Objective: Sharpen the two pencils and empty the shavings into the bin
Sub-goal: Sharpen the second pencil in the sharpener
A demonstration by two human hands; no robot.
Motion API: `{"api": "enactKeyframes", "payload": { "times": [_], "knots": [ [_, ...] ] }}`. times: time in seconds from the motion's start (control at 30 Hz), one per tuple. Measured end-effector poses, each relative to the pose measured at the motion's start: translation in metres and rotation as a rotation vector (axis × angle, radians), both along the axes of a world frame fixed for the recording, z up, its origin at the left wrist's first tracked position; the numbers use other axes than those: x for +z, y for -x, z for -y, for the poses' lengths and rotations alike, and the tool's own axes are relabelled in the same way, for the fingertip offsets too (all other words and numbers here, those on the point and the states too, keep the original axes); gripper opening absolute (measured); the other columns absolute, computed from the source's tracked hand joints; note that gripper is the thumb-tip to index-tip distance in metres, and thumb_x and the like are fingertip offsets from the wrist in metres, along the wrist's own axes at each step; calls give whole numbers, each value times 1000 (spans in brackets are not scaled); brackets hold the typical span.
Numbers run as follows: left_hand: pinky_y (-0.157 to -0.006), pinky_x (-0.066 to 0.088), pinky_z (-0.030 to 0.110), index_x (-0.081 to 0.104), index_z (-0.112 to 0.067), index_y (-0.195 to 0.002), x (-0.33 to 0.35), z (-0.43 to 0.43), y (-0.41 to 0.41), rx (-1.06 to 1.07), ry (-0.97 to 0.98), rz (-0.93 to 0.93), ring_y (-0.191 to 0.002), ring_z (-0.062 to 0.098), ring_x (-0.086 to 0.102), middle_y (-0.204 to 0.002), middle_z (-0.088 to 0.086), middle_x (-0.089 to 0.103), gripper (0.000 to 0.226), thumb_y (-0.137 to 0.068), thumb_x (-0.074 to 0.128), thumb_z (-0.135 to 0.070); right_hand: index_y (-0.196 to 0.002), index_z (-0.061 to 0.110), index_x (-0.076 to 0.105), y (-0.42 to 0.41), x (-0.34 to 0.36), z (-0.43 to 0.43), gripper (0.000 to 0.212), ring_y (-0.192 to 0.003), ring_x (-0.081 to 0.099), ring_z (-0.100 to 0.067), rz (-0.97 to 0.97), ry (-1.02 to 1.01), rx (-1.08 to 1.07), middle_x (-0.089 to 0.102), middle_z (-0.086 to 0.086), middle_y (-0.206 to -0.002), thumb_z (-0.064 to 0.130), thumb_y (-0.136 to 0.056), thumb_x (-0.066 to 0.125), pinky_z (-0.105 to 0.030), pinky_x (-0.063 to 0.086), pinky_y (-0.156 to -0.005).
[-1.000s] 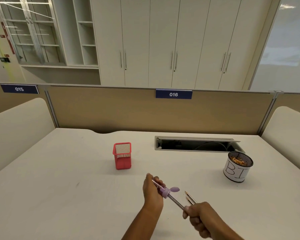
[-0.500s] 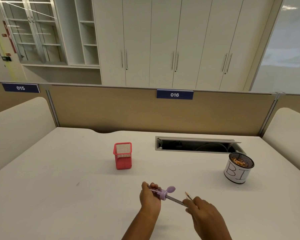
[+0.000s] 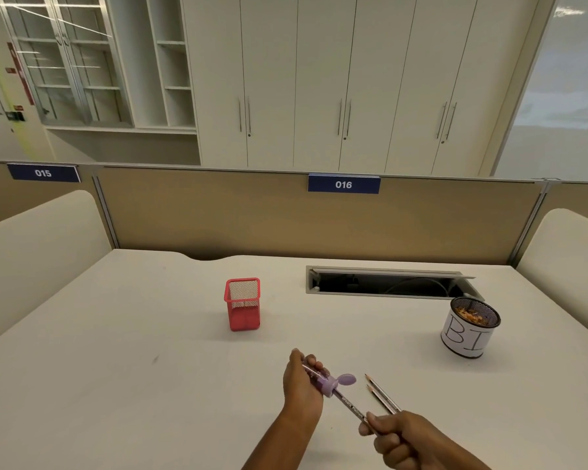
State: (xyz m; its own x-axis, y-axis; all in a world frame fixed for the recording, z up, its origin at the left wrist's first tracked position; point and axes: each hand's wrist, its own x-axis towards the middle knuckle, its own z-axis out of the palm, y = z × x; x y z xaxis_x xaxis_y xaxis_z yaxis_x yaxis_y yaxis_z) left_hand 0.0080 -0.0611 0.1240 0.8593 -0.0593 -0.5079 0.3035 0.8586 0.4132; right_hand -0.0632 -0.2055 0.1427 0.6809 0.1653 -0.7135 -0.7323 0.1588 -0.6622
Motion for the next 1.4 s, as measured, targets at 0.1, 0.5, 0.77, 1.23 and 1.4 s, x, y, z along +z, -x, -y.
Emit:
{"api": "enactKeyframes", "payload": {
  "times": [0.1, 0.5, 0.77, 1.23, 1.4],
  "knots": [
    [-45, 42, 22, 35, -12, -62, 6, 0, 2, 11, 0, -23, -26, 8, 42, -33, -1, 45, 36, -97, 37, -18, -75, 16, 61, 1, 3, -6, 22, -33, 29, -5, 300, 435, 111, 41, 4, -44, 22, -93, 50, -13, 20, -34],
    [-54, 43, 29, 39, -11, -61, 25, 6, 7, 47, -58, -2, -35, 14, 44, -34, 1, 46, 38, -98, 34, -17, -79, 20, 49, -1, -8, -18, 21, -48, 44, -13, 917, 1446, 348, 46, 4, -55, 22, -95, 35, -19, 21, -43],
    [-54, 37, 25, 39, -10, -59, 26, 5, 12, -54, -118, 42, -28, 9, 40, -34, 0, 45, 38, -96, 36, -17, -63, 5, 53, -4, 4, -1, 31, -25, 20, -5, -37, -109, 10, 26, 3, -40, 15, -92, 46, -6, 12, -29],
    [-56, 37, 25, 38, -12, -63, 15, 4, 9, 69, 8, 2, -29, 8, 44, -32, -3, 46, 36, -98, 35, -17, -80, 23, 42, 5, -19, -10, 31, -31, 49, -16, 1211, 1545, 426, 54, 1, -45, 29, -99, 18, -15, 21, -26],
    [-48, 43, 26, 39, -11, -60, 24, 6, 10, 6, -51, 34, -25, 9, 43, -31, 0, 45, 39, -98, 35, -17, -52, 30, 58, -2, -1, -16, 35, -42, 40, -4, 654, 848, 240, 47, 9, -36, 30, -86, 50, -21, 26, -48]
  ]
}}
